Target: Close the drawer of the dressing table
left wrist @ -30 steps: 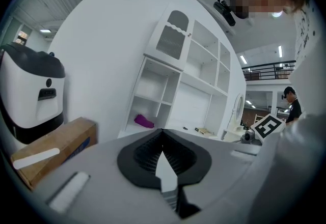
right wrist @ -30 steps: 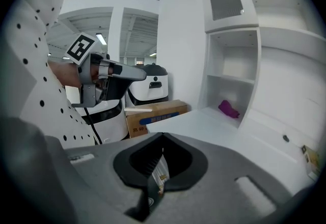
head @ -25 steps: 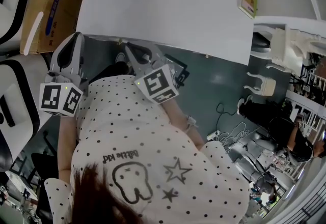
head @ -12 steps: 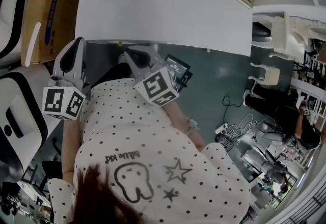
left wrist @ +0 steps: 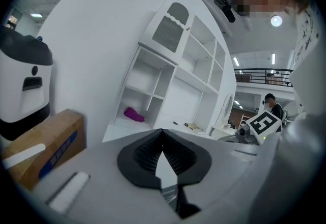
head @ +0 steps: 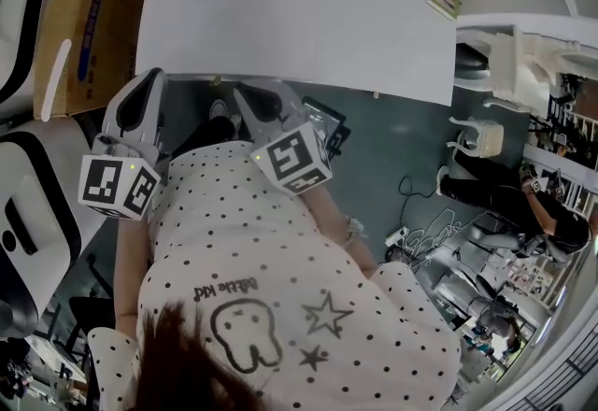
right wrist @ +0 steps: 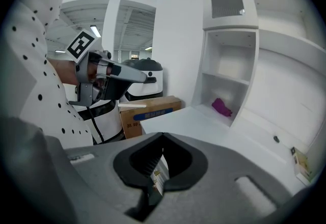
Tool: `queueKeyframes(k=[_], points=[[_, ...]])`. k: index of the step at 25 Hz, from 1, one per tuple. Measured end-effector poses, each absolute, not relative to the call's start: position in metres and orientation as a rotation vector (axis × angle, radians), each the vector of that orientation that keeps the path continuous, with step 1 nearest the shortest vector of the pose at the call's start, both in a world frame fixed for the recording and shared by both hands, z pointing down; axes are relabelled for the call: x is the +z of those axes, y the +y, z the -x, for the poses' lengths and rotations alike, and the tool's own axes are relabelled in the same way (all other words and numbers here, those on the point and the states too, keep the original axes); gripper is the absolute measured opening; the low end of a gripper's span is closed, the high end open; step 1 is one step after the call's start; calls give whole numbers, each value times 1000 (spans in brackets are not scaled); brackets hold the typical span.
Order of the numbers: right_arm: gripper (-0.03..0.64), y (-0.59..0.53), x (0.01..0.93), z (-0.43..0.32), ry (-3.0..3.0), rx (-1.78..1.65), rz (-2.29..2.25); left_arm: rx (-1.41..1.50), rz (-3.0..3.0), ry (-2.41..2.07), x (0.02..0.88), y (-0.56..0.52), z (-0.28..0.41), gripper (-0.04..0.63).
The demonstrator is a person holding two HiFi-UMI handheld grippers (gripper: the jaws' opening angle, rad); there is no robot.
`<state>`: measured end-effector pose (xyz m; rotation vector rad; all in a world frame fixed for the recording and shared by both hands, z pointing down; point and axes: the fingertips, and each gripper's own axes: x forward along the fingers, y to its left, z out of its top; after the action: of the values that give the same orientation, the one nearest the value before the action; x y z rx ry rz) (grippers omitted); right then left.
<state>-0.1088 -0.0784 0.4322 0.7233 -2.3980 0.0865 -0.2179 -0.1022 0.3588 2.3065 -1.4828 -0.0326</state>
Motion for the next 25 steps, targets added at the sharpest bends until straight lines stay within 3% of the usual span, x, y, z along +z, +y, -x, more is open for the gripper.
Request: queueKeyframes(k=[25], points=[[2, -75, 432, 107, -2389, 65, -705, -88, -2300, -1548, 348, -100, 224, -6]])
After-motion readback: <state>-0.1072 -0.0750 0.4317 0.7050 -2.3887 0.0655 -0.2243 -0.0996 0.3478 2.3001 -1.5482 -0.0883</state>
